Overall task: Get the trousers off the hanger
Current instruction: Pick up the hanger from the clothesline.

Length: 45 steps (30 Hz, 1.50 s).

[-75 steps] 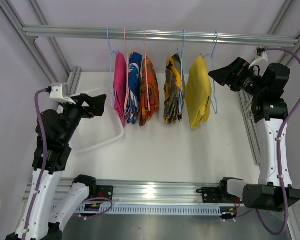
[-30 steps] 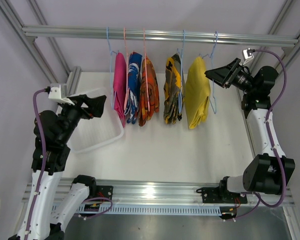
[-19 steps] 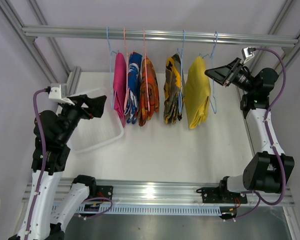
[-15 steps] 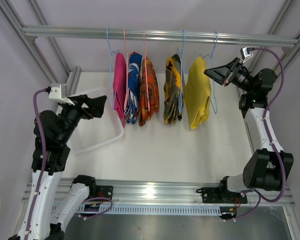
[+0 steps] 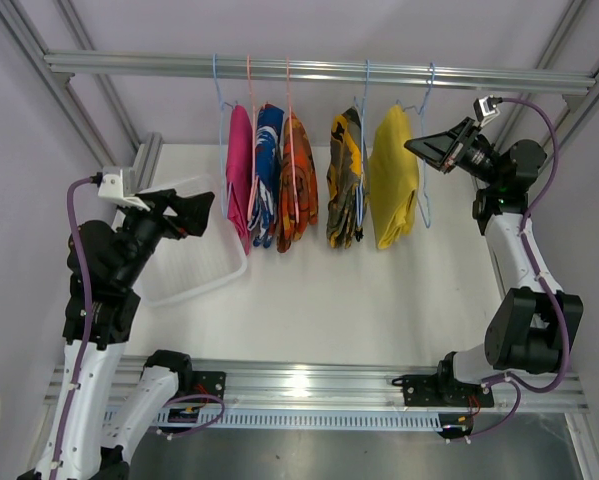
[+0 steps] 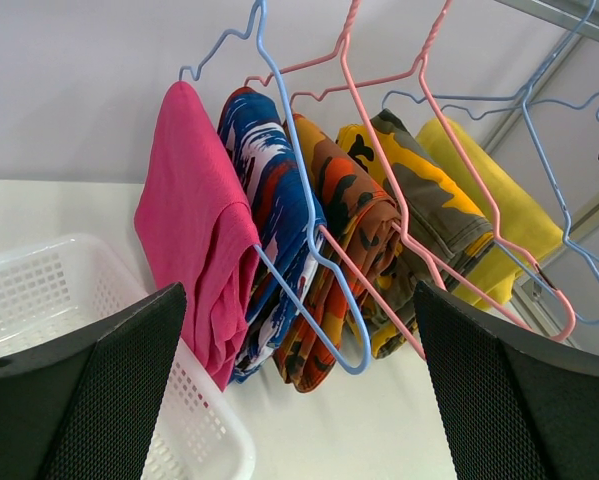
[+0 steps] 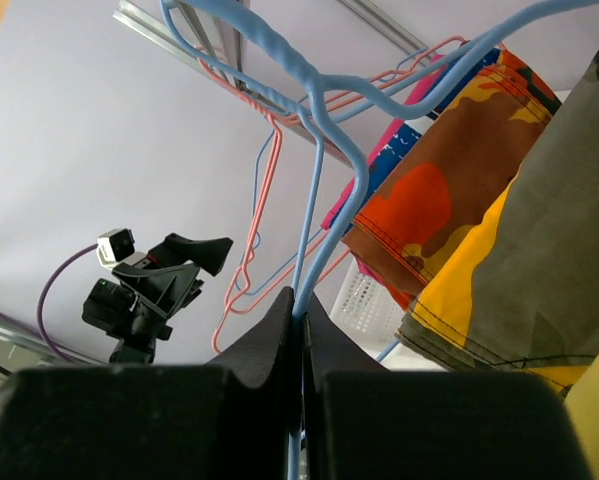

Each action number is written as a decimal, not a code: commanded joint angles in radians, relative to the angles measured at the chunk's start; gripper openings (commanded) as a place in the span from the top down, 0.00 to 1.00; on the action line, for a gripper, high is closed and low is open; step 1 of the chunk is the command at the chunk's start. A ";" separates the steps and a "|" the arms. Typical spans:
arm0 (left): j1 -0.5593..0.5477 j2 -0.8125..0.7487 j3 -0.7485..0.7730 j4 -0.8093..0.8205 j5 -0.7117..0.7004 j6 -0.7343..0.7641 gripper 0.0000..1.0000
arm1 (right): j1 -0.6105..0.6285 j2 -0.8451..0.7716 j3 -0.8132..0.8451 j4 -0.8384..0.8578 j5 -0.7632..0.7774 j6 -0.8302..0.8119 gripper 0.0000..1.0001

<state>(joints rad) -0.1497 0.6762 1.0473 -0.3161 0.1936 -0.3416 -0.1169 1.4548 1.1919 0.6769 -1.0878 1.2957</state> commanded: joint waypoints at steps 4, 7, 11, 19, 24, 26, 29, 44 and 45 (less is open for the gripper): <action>0.027 0.019 0.008 0.031 0.038 -0.031 0.01 | 0.011 -0.007 0.009 0.102 -0.011 0.010 1.00; 0.032 0.019 0.008 0.032 0.043 -0.033 0.01 | 0.016 -0.010 0.009 0.119 -0.011 0.014 1.00; 0.032 0.020 0.007 0.032 0.047 -0.037 0.01 | 0.020 -0.034 0.011 0.113 0.008 0.004 1.00; 0.035 0.022 0.007 0.034 0.059 -0.040 0.01 | 0.029 -0.119 0.034 0.038 0.091 -0.076 1.00; 0.035 0.023 0.005 0.035 0.063 -0.042 0.01 | 0.031 -0.145 0.032 0.068 0.120 -0.082 1.00; 0.035 0.025 0.003 0.035 0.064 -0.040 0.01 | 0.031 -0.148 0.028 0.105 0.132 -0.064 1.00; 0.035 0.028 0.008 0.034 0.066 -0.040 0.00 | 0.033 -0.143 0.034 0.147 0.135 -0.044 1.00; 0.039 0.029 0.005 0.038 0.079 -0.045 0.01 | 0.037 -0.169 0.074 0.149 0.181 -0.079 1.00; 0.039 0.033 0.006 0.038 0.082 -0.046 0.00 | 0.039 -0.189 0.078 0.088 0.186 -0.102 1.00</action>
<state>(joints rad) -0.1265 0.7029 1.0473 -0.3157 0.2481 -0.3672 -0.0849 1.3727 1.1912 0.6502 -0.9646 1.2900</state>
